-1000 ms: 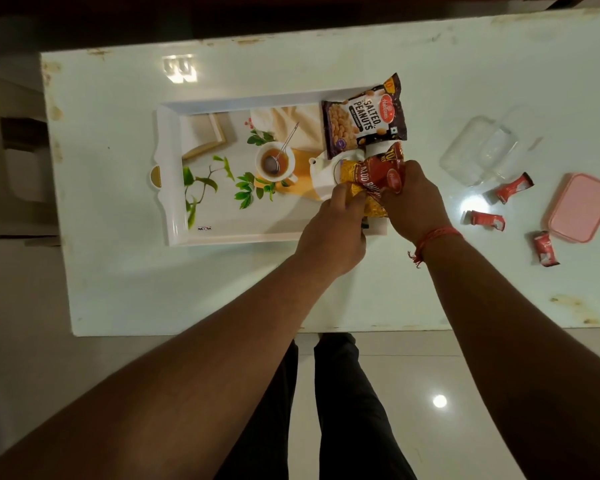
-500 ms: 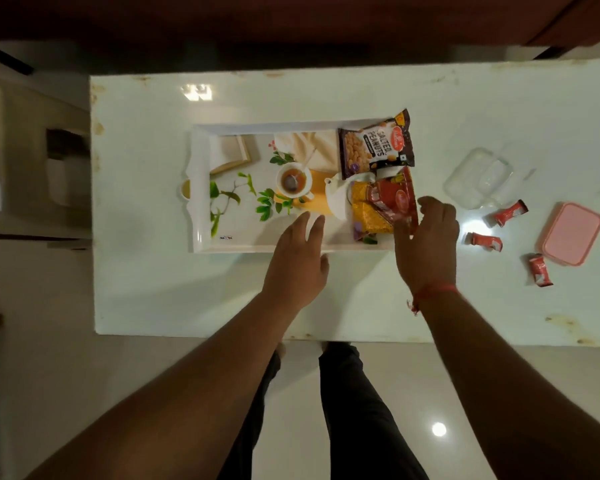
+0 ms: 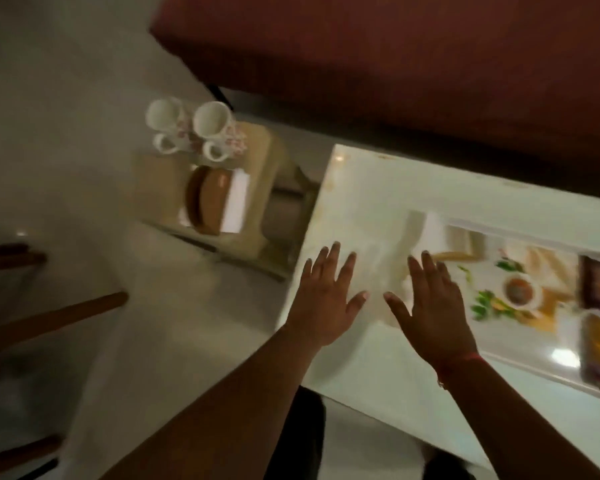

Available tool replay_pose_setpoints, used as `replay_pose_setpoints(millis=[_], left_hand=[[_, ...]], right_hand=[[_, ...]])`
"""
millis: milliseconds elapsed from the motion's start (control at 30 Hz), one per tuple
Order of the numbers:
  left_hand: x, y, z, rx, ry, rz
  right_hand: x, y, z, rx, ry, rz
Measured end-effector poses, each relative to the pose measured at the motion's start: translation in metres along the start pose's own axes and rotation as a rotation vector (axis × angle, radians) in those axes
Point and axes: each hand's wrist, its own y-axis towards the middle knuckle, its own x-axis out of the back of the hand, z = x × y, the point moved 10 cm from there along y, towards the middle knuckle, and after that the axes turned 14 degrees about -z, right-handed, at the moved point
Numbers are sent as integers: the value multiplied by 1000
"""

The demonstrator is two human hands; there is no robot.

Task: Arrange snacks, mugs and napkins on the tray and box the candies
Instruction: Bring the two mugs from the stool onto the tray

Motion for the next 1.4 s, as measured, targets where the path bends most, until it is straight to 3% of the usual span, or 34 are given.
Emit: replay_pose_setpoints(millis=[200,333,433,533,667,833,933,1000,1133,1300,1400], left_hand=[[91,6,177,102,46,-75],[143,10,258,131,30,-258],[153,16,305,375,-151,-380],[132,31,333,669,-468,-338],[110,54,336,778,-698,-282],[143,78,364,906,-537,-548],[190,104,382,756,-287,-708],[212,135,386,543,-76,-663],[207,197,392,283,86,-323],[167,240,386,252,137,38],[164,245,384,257,160,52]], right_hand=[[-58,50,166,125,61,45],[-79,82,253,171,110,63],[-95,100,293,117,235,96],[-105,116,325,44,402,97],[-115,134,352,-37,615,89],[-95,178,342,-132,490,-195],[-65,222,352,-16,330,-334],[-61,251,368,81,198,-251],[-87,284,394,234,-117,28],[-107,299,402,280,-320,59],[-106,299,397,277,-237,26]])
